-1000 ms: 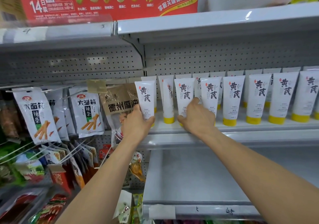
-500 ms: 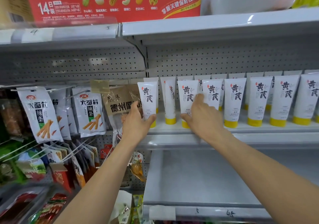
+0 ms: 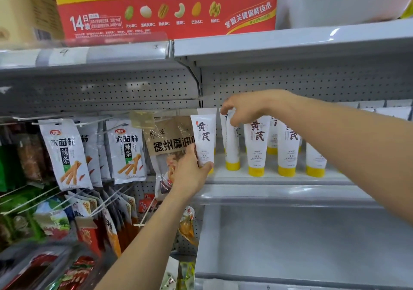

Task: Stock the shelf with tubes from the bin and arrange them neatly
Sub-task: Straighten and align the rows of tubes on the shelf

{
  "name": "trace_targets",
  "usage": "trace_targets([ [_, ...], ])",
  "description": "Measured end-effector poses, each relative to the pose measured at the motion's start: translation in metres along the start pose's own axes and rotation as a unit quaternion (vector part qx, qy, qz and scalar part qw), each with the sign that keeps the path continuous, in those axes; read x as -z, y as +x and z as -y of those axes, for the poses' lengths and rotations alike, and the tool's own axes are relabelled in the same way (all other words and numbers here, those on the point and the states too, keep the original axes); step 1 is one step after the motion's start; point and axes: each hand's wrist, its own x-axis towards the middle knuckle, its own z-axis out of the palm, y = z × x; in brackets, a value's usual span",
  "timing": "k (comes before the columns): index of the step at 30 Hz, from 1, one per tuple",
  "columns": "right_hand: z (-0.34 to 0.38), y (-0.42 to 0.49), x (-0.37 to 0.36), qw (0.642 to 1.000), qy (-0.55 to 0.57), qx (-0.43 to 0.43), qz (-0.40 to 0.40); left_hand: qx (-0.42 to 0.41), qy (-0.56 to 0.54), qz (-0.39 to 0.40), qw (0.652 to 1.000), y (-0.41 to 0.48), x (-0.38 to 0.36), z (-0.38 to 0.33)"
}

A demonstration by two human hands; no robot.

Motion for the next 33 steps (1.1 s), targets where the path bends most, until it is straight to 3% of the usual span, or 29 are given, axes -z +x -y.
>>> trace_targets([
  [3, -0.004, 0.013, 0.001, 0.999, -0.024, -0.006, 0.028, -0.014, 0.018, -0.001, 1.000, 0.002, -0.001, 0.001],
  [19, -0.021, 0.010, -0.006, 0.993, 0.107, 0.041, -0.039, -0.031, 0.049, -0.016, 0.998, 0.000, 0.000, 0.005],
  [33, -0.021, 0.011, -0.006, 0.994, 0.103, 0.037, -0.024, -0.037, 0.057, -0.017, 0.998, -0.001, 0.003, 0.004],
])
